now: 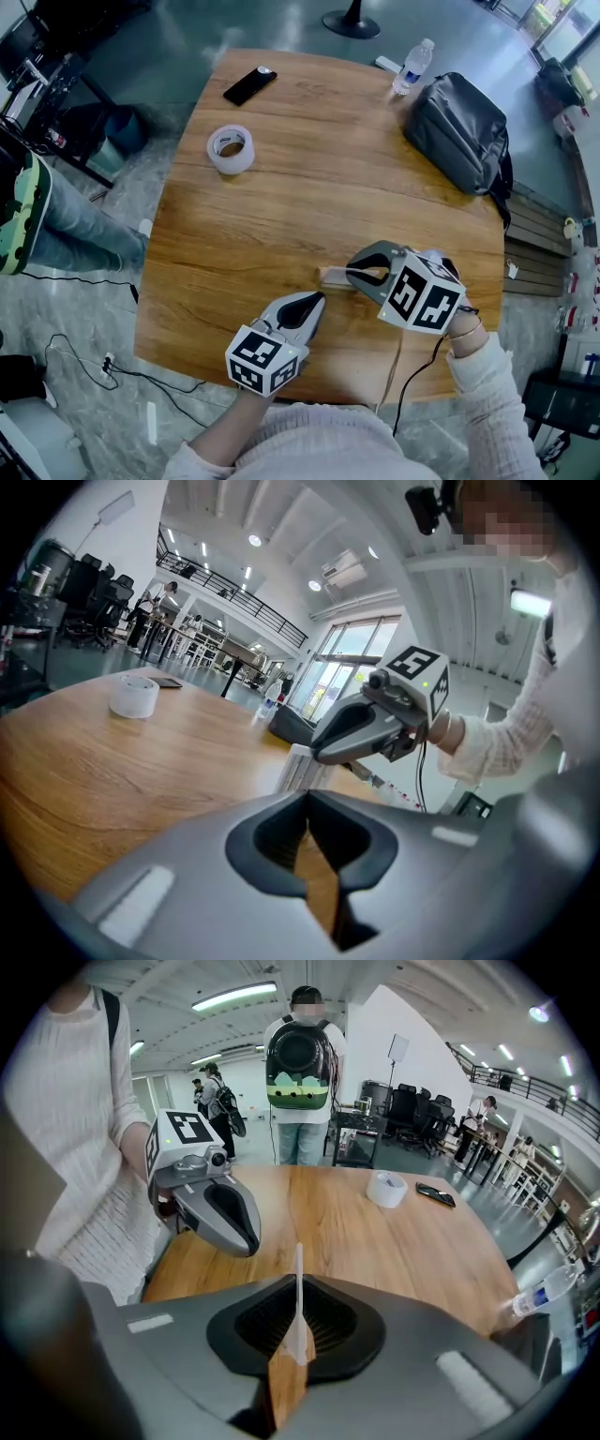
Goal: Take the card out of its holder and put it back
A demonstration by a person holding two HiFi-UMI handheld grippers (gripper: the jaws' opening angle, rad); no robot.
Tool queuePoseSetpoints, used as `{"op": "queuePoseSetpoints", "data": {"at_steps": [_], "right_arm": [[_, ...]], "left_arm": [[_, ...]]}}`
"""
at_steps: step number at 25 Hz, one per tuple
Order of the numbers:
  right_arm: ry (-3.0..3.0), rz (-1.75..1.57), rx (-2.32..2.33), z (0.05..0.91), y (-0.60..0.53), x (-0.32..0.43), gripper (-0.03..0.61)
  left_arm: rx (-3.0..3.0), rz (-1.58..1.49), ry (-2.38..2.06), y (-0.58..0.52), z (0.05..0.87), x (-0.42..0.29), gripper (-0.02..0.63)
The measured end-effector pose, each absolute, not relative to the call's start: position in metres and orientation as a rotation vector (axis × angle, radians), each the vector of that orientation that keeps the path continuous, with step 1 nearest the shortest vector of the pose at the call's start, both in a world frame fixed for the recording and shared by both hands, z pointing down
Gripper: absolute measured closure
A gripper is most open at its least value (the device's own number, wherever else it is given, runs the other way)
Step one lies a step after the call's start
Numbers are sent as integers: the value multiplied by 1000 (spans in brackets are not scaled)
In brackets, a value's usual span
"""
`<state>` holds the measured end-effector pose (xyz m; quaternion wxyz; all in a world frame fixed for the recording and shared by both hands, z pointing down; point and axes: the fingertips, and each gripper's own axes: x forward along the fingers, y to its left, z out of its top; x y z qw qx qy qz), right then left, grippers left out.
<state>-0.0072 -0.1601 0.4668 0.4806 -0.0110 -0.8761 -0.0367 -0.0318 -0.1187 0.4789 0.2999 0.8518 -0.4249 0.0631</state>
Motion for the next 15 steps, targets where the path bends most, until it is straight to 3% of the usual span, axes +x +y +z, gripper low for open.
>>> {"op": "queuePoseSetpoints", "data": {"at_steps": [15], "right_arm": [[-2223,-118,194,440,-173,-7,557]], "left_arm": [[2343,185,-1074,-117,464,-27,604]]}}
